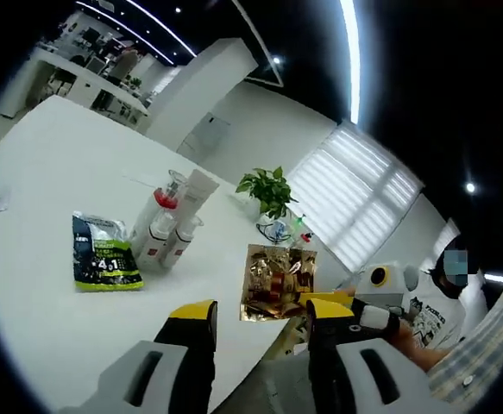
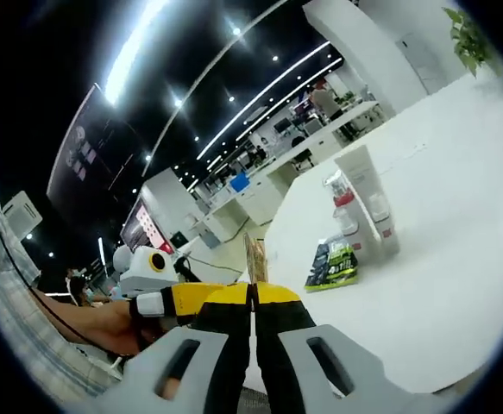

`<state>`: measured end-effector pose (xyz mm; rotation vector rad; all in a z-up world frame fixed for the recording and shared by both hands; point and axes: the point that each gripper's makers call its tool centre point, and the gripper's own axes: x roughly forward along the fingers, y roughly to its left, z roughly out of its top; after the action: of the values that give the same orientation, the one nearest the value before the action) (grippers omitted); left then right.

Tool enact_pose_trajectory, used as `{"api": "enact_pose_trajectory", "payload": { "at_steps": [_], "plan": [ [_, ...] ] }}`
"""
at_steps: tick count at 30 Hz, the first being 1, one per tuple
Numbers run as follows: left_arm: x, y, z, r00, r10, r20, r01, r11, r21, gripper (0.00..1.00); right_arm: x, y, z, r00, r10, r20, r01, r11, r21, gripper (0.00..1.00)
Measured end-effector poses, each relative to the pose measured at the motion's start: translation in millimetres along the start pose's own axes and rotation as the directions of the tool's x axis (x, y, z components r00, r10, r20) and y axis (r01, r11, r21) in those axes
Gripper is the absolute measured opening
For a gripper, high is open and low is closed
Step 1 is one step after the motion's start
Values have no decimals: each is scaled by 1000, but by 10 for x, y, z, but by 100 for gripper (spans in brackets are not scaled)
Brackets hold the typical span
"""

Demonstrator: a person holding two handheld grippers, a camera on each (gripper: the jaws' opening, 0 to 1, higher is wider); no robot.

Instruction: Arrange the skincare products in the storage area until every visible bottle or jar stands upright without overlapping.

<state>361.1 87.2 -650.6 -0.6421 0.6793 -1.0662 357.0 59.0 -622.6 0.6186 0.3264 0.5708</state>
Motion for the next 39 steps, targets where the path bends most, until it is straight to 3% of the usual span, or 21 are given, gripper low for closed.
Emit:
{"api": "enact_pose_trajectory", "payload": {
  "at_steps": [2,4,7,10,12,16,19,23,25,27,29,30,34,36,37,39],
  "plan": [
    [34,-23,-19,1000,-6,0,6,1000,7,42,-7,58,58,998,47,38,-48,998,34,0],
    [66,-112,-29,999,-44,4,44,998,-33,41,-22,83,127,994,76,84,-82,994,76,0],
    [85,-227,80,991,-109,73,118,984,-130,37,-68,115,194,984,127,122,-142,983,121,0],
    [79,-310,149,979,-169,112,187,966,-177,24,-77,123,183,983,137,120,-151,981,123,0],
    [69,-318,217,973,-178,149,206,958,-201,22,-91,133,208,981,140,135,-156,981,117,0],
    [56,-315,257,969,-184,163,217,952,-216,11,-92,113,228,980,136,147,-153,981,116,0],
    [57,-314,297,967,-189,169,224,950,-218,4,-84,71,232,983,111,149,-128,985,112,0],
    [74,-283,289,978,-161,134,181,971,-153,1,-57,34,206,989,73,129,-83,994,69,2],
    [85,-283,292,982,-160,96,173,975,-143,1,-37,-58,130,997,0,75,1,1000,-5,6],
    [88,-216,266,992,-118,32,120,990,-70,0,-19,-88,83,998,-38,40,42,994,-99,8],
    [86,-178,250,997,-75,-27,75,997,13,0,-20,-147,43,994,-107,-3,105,975,-197,13],
    [84,-159,247,997,-54,-55,56,998,35,0,-34,-219,44,986,-166,-16,155,949,-274,15],
    [77,-63,199,990,3,-140,18,989,147,0,-66,-298,52,969,-245,-35,211,891,-402,24],
    [78,-53,168,986,15,-169,14,986,168,0,-105,-379,37,949,-310,-46,251,839,-482,24],
    [84,-52,151,983,19,-185,17,981,191,0,-139,-450,3,930,-363,-63,274,796,-540,25],
    [102,-71,115,977,23,-211,23,977,213,0,-156,-491,-38,914,-402,-63,294,759,-581,26]
  ]
}}
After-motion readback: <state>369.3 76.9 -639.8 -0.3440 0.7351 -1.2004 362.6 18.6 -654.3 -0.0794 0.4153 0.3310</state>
